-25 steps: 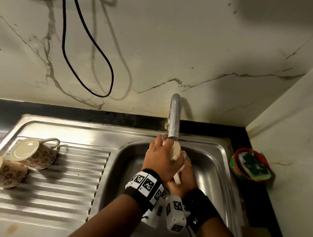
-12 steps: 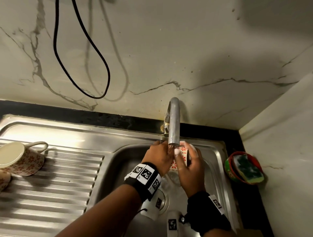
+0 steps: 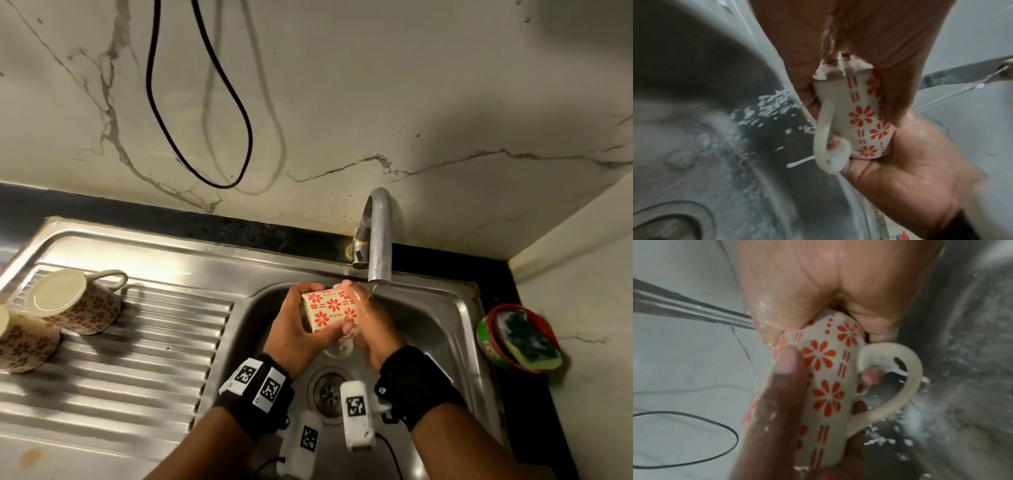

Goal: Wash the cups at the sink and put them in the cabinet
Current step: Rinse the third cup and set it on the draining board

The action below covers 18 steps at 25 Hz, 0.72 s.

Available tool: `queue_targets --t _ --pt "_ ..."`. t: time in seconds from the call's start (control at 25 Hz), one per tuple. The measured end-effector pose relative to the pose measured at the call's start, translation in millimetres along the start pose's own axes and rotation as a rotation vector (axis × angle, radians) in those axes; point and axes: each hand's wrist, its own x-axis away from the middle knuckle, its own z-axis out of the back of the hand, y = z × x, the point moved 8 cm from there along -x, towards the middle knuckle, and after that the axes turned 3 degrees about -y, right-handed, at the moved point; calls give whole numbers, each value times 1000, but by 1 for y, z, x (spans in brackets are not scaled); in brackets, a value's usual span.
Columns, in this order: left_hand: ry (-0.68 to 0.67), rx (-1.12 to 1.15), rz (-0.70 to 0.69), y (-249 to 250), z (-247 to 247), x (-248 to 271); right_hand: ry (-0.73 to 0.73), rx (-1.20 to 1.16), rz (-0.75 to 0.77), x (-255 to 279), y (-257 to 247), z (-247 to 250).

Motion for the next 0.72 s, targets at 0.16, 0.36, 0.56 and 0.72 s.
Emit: queue_targets --t 0.16,0.36,0.56,0.72 --pt "-62 116 93 -17 -2 6 51 250 298 9 -25 1" --pt "-112 437 340 -32 -11 12 -109 300 478 22 -23 -11" --pt "-158 340 38 -19 0 12 -109 -18 165 21 1 -4" --pt "-170 403 184 -19 -13 13 -124 -16 311 30 -9 7"
